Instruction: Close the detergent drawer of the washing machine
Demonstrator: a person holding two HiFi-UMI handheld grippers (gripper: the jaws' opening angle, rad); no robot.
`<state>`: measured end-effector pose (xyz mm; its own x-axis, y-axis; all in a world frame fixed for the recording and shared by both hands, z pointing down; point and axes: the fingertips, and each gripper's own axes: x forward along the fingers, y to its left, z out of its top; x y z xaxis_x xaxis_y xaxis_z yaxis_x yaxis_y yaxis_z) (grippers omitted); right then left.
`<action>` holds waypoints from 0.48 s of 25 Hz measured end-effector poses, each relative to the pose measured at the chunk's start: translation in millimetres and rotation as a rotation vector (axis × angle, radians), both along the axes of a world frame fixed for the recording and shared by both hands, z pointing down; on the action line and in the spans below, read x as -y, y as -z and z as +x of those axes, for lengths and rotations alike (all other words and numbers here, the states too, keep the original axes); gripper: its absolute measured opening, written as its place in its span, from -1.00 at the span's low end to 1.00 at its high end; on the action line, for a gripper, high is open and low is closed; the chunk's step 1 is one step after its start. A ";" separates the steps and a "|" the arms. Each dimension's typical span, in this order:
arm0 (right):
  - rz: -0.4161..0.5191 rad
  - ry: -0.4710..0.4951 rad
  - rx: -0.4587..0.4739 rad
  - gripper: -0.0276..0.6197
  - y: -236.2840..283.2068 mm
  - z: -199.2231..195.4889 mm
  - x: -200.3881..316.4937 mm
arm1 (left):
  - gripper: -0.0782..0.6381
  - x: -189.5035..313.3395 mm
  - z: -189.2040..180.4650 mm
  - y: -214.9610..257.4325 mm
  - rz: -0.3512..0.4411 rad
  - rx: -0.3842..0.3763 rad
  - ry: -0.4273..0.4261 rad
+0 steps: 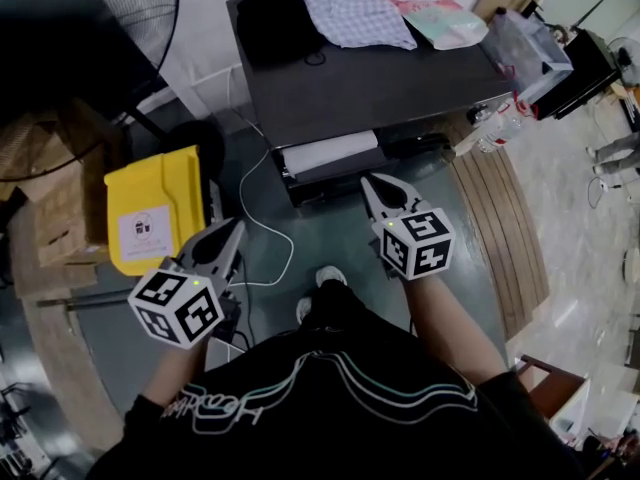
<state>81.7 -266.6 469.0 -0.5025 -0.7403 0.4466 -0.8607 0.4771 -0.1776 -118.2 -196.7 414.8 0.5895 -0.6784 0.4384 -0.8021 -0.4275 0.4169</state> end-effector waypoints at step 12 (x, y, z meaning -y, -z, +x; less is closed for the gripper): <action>0.001 0.018 0.019 -0.83 -0.1 -5.3 14.9 | -0.72 4.1 -11.0 0.4 -0.005 0.010 0.049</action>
<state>76.4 -281.5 469.1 -0.5241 -0.7313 0.4364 -0.8484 0.4929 -0.1929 -129.3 -200.8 414.4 0.5508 -0.7043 0.4479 -0.8264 -0.3851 0.4108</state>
